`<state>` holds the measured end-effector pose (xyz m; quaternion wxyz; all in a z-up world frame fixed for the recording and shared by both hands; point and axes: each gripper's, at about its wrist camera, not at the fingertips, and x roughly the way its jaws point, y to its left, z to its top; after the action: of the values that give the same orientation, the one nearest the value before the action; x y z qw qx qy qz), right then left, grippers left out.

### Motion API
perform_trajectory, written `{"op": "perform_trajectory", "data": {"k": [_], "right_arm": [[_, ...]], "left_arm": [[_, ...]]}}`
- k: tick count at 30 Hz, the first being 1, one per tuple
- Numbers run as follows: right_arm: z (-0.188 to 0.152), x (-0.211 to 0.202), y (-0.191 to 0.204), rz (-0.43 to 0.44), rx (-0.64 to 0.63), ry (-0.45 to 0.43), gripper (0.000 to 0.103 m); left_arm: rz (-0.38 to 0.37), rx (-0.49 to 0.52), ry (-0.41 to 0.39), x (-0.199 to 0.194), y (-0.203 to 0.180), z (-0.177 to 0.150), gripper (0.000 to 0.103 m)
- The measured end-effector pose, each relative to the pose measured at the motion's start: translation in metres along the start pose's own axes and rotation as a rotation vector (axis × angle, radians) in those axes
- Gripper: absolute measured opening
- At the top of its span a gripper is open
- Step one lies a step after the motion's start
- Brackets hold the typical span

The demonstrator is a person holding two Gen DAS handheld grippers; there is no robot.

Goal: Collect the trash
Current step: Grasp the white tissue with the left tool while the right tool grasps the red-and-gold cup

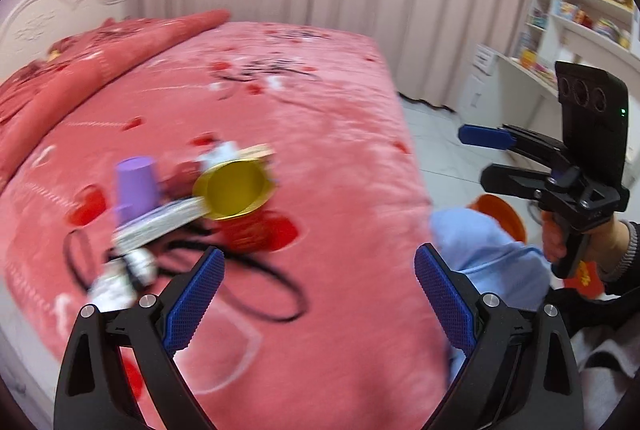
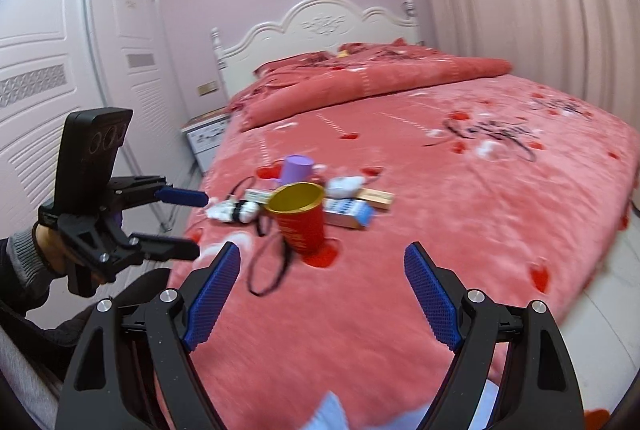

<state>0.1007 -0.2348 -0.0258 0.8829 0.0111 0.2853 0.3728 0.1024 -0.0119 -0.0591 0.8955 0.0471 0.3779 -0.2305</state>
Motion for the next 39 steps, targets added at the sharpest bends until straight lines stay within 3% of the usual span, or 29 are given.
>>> {"op": "perform_trajectory", "data": {"k": [5,13,20,29,31,33,34,39], "right_arm": [[0.010,0.040,0.018,0.049,-0.022,0.027,0.083],[0.017,0.102,0.035,0.076,-0.042,0.094,0.083],[0.012,0.137,0.029,0.057,-0.014,0.156,0.083],[0.013,0.165,0.019,0.031,0.007,0.199,0.083],[0.013,0.170,0.018,0.031,0.009,0.207,0.083],[0.012,0.174,0.017,0.033,0.013,0.209,0.083],[0.012,0.176,0.017,0.033,0.015,0.211,0.083],[0.010,0.184,0.014,0.040,0.021,0.216,0.083]], "left_arm": [[0.055,-0.020,0.007,-0.011,0.039,-0.009,0.095],[0.078,-0.036,0.028,-0.004,0.097,-0.018,0.095],[0.045,-0.006,0.054,0.023,0.146,-0.020,0.094],[-0.051,0.029,0.094,0.064,0.175,-0.029,0.094],[-0.077,0.040,0.103,0.071,0.175,-0.032,0.083],[-0.103,0.044,0.129,0.078,0.173,-0.037,0.058],[-0.109,0.043,0.142,0.080,0.171,-0.040,0.051],[-0.142,0.042,0.160,0.075,0.162,-0.044,0.047]]}}
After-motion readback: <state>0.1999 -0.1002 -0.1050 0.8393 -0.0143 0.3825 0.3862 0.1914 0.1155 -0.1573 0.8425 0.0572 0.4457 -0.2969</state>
